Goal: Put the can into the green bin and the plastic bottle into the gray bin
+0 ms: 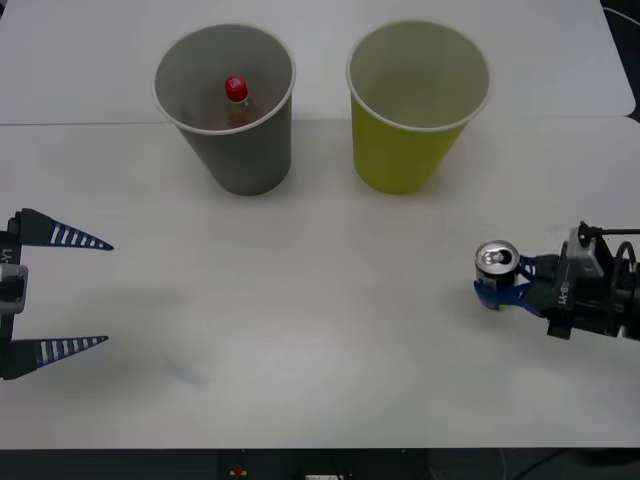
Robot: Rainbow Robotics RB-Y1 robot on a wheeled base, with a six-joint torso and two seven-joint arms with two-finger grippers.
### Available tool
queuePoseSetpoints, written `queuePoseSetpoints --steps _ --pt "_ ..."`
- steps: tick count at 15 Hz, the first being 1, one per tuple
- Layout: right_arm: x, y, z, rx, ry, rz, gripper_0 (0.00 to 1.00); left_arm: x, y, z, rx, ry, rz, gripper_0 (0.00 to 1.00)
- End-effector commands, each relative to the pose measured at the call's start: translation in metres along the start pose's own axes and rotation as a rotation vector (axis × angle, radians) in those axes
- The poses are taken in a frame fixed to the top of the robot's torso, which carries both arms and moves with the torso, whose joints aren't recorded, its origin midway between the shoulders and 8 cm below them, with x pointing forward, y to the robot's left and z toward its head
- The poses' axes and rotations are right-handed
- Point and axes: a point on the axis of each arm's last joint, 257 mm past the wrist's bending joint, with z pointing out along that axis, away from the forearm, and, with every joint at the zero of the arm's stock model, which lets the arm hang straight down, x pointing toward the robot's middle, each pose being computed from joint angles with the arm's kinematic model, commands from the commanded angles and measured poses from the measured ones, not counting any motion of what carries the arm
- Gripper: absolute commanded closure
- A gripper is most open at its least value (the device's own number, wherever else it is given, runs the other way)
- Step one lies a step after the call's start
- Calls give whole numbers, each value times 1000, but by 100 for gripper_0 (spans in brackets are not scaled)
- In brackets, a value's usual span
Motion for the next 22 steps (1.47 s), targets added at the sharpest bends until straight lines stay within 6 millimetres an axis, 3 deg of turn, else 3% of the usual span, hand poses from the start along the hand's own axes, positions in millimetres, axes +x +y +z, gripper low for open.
queuePoseSetpoints --steps 1,9,13,19,22 --pt "-28 2 -5 19 73 74 100 0 0 0 0 0 0 0" --pt "-97 -2 -13 41 158 294 100 0 0 0 0 0 0 0" --pt "-129 -18 -23 73 181 351 100 0 0 0 0 0 0 0" --pt "-164 -39 -45 104 296 254 100 0 0 0 0 0 0 0" --pt "-182 -49 -47 78 366 198 100 0 0 0 0 0 0 0"
